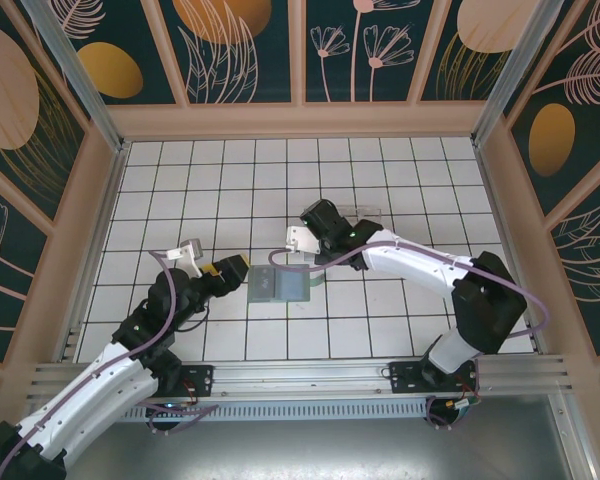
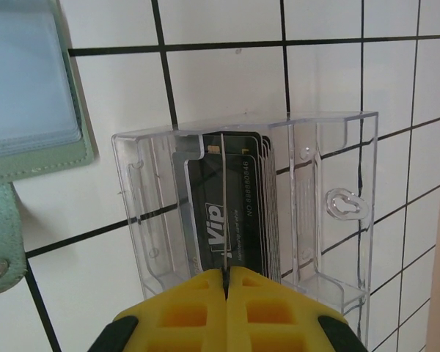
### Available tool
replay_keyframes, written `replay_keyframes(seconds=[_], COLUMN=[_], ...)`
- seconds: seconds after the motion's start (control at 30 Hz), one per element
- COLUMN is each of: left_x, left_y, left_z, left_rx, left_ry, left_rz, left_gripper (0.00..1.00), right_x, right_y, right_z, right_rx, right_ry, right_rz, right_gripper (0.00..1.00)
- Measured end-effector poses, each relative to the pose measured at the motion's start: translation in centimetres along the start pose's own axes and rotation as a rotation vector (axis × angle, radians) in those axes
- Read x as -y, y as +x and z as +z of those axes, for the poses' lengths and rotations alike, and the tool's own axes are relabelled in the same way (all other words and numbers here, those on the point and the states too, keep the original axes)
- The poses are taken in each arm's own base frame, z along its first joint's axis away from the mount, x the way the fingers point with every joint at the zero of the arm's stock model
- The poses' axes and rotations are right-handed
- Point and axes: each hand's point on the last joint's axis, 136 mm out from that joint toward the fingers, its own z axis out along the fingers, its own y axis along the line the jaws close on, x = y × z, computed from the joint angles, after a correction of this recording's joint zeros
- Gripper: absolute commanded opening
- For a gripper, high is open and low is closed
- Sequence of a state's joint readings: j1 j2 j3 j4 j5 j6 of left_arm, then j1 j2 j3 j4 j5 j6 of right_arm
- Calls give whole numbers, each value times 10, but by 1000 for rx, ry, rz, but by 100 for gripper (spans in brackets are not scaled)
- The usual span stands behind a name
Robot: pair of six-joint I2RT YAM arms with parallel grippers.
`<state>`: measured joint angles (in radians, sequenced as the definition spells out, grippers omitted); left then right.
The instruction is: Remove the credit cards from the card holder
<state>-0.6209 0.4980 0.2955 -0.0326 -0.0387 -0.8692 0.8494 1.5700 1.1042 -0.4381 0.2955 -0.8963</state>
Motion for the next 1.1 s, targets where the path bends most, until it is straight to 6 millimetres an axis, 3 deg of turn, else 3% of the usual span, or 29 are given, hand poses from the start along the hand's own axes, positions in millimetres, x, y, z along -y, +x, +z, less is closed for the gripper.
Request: replay_keyframes(seconds=[0.43,0.83,1.1], left_x=[-5,-10,-12], left_y=[4,8,10], left_z=[0,1,1], left_rx=[-9,-17,-20], left_ry=[-11,-21,-25], left_rz=[1,1,1], left_gripper=[99,98,99], right_x=[4,0,11], right_y=[18,15,5], right_z=[9,24,21], right_rx=[-36,-42,-20], right_ry=[-1,-15,1], right_rz=[-24,-40,-19], right_gripper=[0,0,0])
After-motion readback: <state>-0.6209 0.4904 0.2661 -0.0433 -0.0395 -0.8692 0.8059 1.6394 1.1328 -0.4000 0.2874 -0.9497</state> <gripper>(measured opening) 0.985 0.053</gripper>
